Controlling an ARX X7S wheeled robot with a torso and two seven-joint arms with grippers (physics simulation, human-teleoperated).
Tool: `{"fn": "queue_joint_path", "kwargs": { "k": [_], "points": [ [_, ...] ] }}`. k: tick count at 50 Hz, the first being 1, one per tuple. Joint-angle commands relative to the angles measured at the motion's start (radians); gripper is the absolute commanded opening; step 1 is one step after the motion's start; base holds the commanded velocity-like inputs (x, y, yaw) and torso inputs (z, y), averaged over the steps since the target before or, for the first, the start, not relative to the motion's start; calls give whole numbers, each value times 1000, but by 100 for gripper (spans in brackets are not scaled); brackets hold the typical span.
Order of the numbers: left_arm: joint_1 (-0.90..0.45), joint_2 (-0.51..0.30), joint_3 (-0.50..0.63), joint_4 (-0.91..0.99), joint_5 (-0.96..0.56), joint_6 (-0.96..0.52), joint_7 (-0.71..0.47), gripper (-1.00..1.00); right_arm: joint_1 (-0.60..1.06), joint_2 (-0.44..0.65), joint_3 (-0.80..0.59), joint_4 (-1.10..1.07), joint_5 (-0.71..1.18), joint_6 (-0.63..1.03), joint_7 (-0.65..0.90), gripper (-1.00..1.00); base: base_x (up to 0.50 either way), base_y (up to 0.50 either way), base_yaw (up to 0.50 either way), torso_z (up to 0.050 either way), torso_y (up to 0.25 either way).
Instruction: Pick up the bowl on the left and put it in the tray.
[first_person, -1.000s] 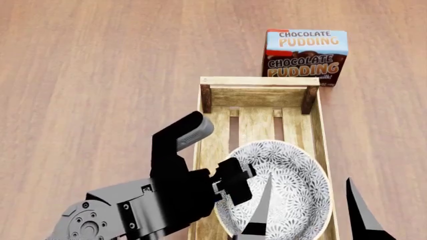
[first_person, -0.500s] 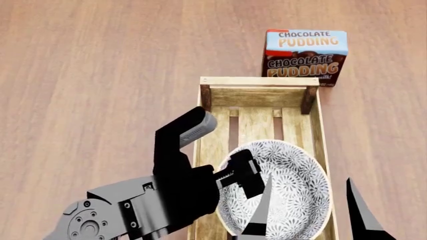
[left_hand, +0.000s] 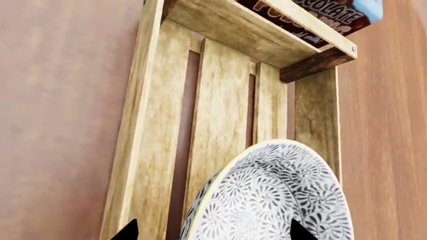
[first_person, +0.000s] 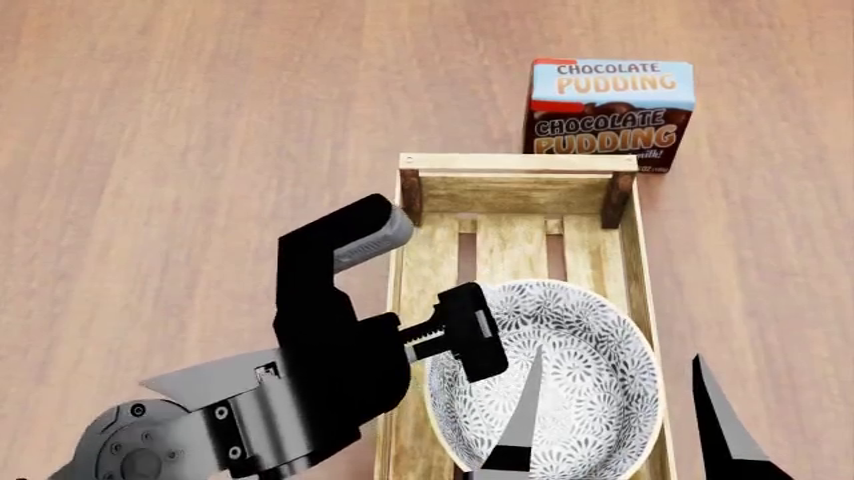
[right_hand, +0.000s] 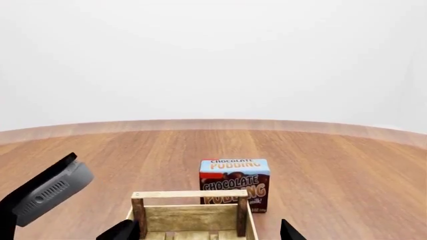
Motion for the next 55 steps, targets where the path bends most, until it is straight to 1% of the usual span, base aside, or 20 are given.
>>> {"fn": "queue_joint_path", "kwargs": {
  "k": [1,9,16,22,23,27,28,29,34,36,37,38,40,44,45,46,47,49,51,55],
  "points": [
    [-2,-22,-27,83,14,9,-23,100,-7,-16,17,-26,-18,17,-28,100,0,0,0,0,0],
    [-7,-56,-38,212,8,7,-70,100,-5,-16,14,-25,-18,17,-27,100,0,0,0,0,0],
    [-38,-109,-36,368,34,-11,-130,100,-4,-16,11,-23,-19,16,-27,100,0,0,0,0,0],
    [-52,-164,-29,490,80,-17,-180,100,-3,-15,10,-23,-18,15,-26,100,0,0,0,0,0],
    [-55,-185,-19,525,110,-23,-191,100,-3,-14,10,-23,-18,15,-26,100,0,0,0,0,0],
    [-56,-212,-13,563,136,-26,-200,100,0,-16,2,-27,-22,20,-25,100,0,0,0,0,0],
    [-57,-230,-4,591,189,-20,-187,100,0,-16,0,-26,-23,20,-25,100,0,0,0,0,0],
    [-65,-241,8,601,213,-31,-200,100,0,-16,-1,-28,-23,22,-24,100,0,0,0,0,0],
    [-78,-291,28,665,290,-45,-246,100,2,-16,-6,-29,-26,25,-23,100,0,0,0,0,0],
    [-82,-310,34,688,334,-46,-291,100,3,-17,-8,-28,-27,25,-23,100,0,0,0,0,0],
    [-107,-322,59,702,355,-86,-312,100,4,-17,-10,-28,-27,26,-23,100,0,0,0,0,0],
    [-109,-335,66,731,395,-87,-345,100,4,-18,-10,-28,-25,25,-24,100,0,0,0,0,0],
    [-121,-352,80,757,416,-110,-366,100,5,-16,-11,-30,-27,29,-23,100,0,0,0,0,0],
    [-119,-382,93,815,472,-115,-405,100,6,-15,-13,-31,-27,28,-23,100,0,0,0,0,0],
    [-109,-391,90,831,487,-98,-392,100,6,-16,-13,-30,-27,29,-23,100,0,0,0,0,0],
    [-93,-412,89,872,536,-72,-390,100,6,-16,-14,-29,-28,27,-23,100,0,0,0,0,0],
    [-96,-419,92,880,542,-83,-414,100,7,-16,-15,-28,-28,27,-24,100,0,0,0,0,0],
    [-96,-432,100,909,574,-85,-419,100,7,-16,-17,-27,-29,27,-23,100,0,0,0,0,0],
    [-106,-451,132,950,616,-130,-460,100,10,-17,-20,-30,-29,31,-22,100,0,0,0,0,0],
    [-83,-486,145,1012,673,-125,-490,100,12,-17,-23,-31,-30,34,-22,100,0,0,0,0,0]
  ]
}}
